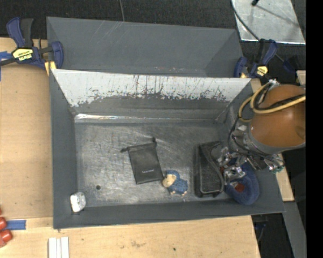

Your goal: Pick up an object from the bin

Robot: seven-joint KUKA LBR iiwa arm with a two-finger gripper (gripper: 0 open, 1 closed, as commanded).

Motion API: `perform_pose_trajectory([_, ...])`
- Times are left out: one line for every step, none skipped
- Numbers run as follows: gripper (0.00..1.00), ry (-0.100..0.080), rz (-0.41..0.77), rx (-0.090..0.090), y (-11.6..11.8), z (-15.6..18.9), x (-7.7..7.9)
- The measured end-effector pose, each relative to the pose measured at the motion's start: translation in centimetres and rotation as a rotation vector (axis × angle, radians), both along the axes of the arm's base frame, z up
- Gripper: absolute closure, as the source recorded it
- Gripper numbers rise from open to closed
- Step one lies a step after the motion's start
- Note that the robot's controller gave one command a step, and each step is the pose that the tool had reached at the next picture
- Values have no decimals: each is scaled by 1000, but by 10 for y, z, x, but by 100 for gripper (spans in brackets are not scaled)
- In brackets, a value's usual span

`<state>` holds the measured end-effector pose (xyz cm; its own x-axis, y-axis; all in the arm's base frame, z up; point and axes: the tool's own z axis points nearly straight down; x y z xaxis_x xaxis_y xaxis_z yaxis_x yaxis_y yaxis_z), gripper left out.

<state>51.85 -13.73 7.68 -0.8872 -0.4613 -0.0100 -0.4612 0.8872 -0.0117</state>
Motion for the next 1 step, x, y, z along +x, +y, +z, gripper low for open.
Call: perform_pose_trajectory([100, 4, 237, 1, 3, 131, 3])
